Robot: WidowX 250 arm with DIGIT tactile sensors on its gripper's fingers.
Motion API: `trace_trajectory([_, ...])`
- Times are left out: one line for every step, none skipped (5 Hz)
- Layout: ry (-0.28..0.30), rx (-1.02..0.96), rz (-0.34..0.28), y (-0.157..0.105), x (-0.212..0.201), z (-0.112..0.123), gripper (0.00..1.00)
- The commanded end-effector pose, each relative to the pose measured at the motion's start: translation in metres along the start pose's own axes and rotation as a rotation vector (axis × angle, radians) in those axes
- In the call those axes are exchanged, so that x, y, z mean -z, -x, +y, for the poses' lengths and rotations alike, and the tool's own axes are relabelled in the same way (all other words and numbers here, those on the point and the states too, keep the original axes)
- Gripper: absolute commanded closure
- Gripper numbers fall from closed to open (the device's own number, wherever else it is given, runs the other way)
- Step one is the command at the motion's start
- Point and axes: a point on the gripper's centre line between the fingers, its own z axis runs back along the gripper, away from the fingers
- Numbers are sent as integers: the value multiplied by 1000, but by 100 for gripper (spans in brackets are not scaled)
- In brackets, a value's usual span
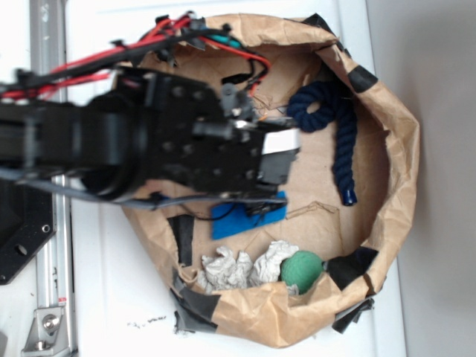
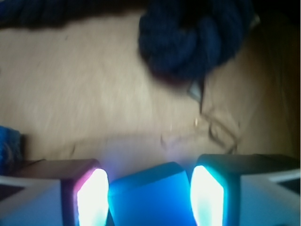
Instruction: Grab the blue block.
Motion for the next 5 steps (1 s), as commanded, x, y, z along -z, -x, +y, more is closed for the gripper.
trace_trajectory([17,-26,-167,-14,-70,39,100])
trace_trajectory([60,-48,-186,-25,-115,57,100])
trace_trajectory([79,9,-175,-35,-133,51,100])
trace_trajectory([46,89,-161,-37,-130,37,100])
trace_trajectory([13,104,-145,-37,-126,32,100])
